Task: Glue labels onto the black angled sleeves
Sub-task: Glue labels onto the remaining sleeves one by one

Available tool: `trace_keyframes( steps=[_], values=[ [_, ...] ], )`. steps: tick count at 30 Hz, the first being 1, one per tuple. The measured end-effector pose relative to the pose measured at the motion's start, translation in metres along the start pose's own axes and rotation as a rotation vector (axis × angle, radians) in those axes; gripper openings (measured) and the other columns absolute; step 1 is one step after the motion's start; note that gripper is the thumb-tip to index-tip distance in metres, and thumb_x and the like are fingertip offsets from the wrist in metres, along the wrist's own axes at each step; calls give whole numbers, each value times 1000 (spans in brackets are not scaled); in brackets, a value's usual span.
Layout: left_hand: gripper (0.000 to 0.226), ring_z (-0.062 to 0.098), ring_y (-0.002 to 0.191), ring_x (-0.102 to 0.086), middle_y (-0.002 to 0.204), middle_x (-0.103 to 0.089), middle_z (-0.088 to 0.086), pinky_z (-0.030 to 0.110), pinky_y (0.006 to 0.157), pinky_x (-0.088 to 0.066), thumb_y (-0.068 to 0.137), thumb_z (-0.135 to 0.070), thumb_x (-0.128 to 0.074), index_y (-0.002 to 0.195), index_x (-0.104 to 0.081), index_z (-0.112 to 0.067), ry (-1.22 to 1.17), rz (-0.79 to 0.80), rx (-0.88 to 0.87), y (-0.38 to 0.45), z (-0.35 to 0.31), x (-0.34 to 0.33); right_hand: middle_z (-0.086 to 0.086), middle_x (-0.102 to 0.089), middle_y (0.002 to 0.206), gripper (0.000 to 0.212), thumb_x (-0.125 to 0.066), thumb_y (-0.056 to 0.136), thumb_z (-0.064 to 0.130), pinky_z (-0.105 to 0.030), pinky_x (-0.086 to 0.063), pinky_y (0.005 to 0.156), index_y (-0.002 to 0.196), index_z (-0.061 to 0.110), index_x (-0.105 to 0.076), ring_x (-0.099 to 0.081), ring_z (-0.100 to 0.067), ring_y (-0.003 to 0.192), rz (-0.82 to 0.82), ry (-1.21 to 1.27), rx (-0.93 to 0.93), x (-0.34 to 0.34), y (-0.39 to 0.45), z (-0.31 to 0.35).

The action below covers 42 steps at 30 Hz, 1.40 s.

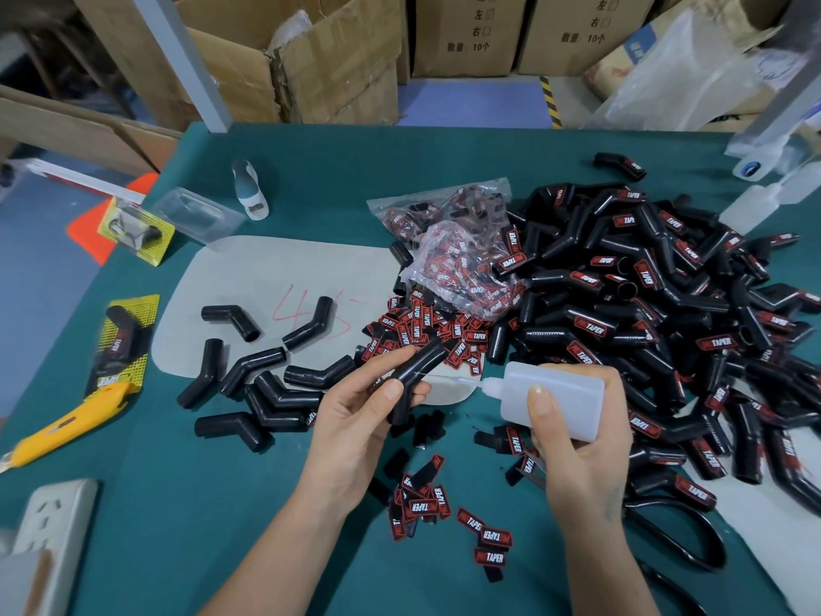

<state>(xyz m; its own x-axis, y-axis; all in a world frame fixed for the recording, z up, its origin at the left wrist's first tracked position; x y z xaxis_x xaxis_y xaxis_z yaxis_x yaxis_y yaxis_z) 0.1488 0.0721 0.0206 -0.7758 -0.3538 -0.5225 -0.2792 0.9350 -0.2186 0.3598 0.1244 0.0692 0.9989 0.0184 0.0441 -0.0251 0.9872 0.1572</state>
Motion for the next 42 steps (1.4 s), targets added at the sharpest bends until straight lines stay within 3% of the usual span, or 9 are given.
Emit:
trace_keyframes(
  steps=[42],
  values=[
    [54, 22, 96, -75, 113, -77, 11, 27, 91, -57, 79, -40, -91, 125, -77, -17, 9, 20, -15, 0, 2, 1, 6, -69, 95, 16, -68, 89, 47, -18, -48, 55, 103, 43, -62, -62, -6, 69, 3, 19, -5, 1, -1, -2]
  ],
)
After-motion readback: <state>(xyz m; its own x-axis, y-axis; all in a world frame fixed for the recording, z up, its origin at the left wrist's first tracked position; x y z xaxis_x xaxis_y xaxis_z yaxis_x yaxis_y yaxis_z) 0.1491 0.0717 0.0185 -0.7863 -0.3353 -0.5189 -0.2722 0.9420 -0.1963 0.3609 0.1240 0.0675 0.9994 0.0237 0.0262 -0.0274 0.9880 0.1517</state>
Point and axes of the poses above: each hand's wrist, its own y-axis towards the middle knuckle, its own x-axis out of the back of the hand, z = x × y, the point moved 5 cm from there along y, towards the middle knuckle
